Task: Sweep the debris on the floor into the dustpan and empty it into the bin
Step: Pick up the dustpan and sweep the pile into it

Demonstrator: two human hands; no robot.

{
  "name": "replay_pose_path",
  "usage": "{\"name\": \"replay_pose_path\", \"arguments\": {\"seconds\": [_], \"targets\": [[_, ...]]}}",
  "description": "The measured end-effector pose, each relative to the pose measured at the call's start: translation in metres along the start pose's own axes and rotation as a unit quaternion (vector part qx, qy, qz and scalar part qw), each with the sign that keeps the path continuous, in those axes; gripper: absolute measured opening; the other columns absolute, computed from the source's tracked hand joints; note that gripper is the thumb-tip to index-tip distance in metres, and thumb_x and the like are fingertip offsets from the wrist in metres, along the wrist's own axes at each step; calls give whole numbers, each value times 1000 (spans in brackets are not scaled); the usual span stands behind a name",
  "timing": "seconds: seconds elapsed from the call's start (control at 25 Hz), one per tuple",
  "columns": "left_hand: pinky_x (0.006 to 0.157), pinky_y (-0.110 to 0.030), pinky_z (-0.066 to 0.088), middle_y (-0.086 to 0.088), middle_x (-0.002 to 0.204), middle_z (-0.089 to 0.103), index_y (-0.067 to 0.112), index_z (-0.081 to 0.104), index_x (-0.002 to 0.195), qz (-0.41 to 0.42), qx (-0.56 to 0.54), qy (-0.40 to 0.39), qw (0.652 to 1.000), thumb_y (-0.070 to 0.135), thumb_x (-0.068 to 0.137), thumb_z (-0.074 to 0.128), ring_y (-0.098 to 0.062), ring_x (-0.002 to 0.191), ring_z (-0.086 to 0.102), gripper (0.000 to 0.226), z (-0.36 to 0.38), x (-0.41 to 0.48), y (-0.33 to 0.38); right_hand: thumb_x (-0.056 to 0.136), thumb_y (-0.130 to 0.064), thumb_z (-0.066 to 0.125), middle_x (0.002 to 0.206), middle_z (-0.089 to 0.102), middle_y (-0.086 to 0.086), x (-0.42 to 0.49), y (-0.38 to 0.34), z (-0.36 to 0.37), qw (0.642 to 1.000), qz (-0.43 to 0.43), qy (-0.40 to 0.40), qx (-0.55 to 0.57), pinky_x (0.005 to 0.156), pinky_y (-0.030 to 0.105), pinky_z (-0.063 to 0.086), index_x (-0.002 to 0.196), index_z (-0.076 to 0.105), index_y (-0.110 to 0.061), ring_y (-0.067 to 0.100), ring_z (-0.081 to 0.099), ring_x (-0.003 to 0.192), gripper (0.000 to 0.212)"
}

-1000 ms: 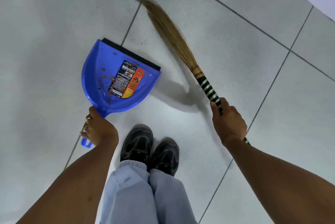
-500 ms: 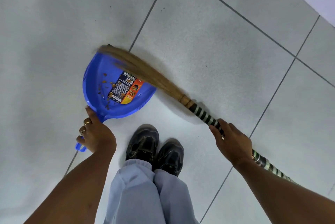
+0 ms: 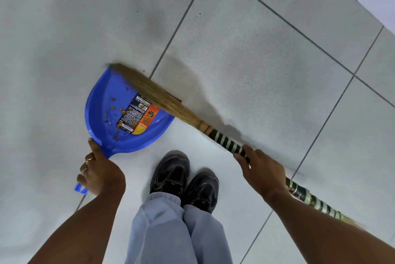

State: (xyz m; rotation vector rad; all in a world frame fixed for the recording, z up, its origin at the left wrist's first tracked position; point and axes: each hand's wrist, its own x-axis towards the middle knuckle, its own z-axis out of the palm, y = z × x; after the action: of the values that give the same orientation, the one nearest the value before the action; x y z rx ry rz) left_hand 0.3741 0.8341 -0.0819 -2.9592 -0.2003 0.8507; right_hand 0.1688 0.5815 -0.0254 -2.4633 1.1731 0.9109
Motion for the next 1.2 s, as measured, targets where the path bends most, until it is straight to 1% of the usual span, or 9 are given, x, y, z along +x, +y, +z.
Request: {"name": "replay_pose_path", "arguments": {"seconds": [0.12,0.28,0.36,0.48,0.64,0.76,0.92,1.04,1.2], "targets": [[98,-61,32,-34,123,51,13,17,147,13,-20,8,1000,-12,84,48,-54,108,48,75,2,4,17,95,-49,40,99,69,7,10,3,-11,988,87,79,95,64,32,47,124,55,-23,32,67,83,42],[100,-57,31,-30,128,48,15,15,147,32,-32,5,999,-9,85,46,-51,111,46,74,4,15,53,98,-51,28,92,61,10,81,-8,-36,952,235,73,183,65,32,38,118,49,-17,27,51,73,44],[100,-58,29,-28,131,46,18,13,148,25,-27,1,999,-8,85,46,-50,116,43,75,3,19,64,98,-51,27,90,60,8,97,-15,-41,958,223,53,173,64,32,36,119,50,-18,25,49,72,46],[99,-58,30,-28,131,46,19,12,148,17,-12,1,1000,-7,86,48,-49,117,43,77,0,22,65,97,-53,28,85,55,3,80,-10,-36,987,127,24,97,59,29,37,121,49,-22,26,52,70,44],[98,-59,31,-28,129,46,18,11,148,28,2,-6,1000,-7,84,52,-49,117,43,79,-10,23,63,95,-55,32,107,65,3,23,21,-24,999,48,-14,14,64,30,44,133,45,-30,28,66,93,47],[101,-58,30,-29,130,45,17,15,147,18,-19,-20,999,-9,83,49,-50,117,42,77,-27,12,70,95,-54,35,111,66,0,-21,33,-23,993,96,-17,66,74,33,51,135,46,-30,26,66,98,48],[103,-55,30,-29,130,47,10,24,143,34,-89,-9,995,-13,82,46,-50,115,45,69,-88,-36,96,95,-51,35,101,67,2,-68,21,-55,956,208,15,205,67,33,51,126,52,-27,29,66,87,43],[99,-56,35,-30,127,49,0,33,135,59,-123,1,991,-15,80,47,-51,114,47,59,-152,-88,127,96,-51,31,100,66,2,-102,11,-113,923,261,14,283,65,30,44,124,51,-26,27,64,87,42],[96,-56,39,-29,127,48,-5,34,128,106,-124,-21,986,-13,79,49,-50,113,49,51,-240,-163,171,98,-46,31,106,62,5,-149,22,-200,925,260,-15,278,69,31,45,131,45,-25,27,64,92,41]]}}
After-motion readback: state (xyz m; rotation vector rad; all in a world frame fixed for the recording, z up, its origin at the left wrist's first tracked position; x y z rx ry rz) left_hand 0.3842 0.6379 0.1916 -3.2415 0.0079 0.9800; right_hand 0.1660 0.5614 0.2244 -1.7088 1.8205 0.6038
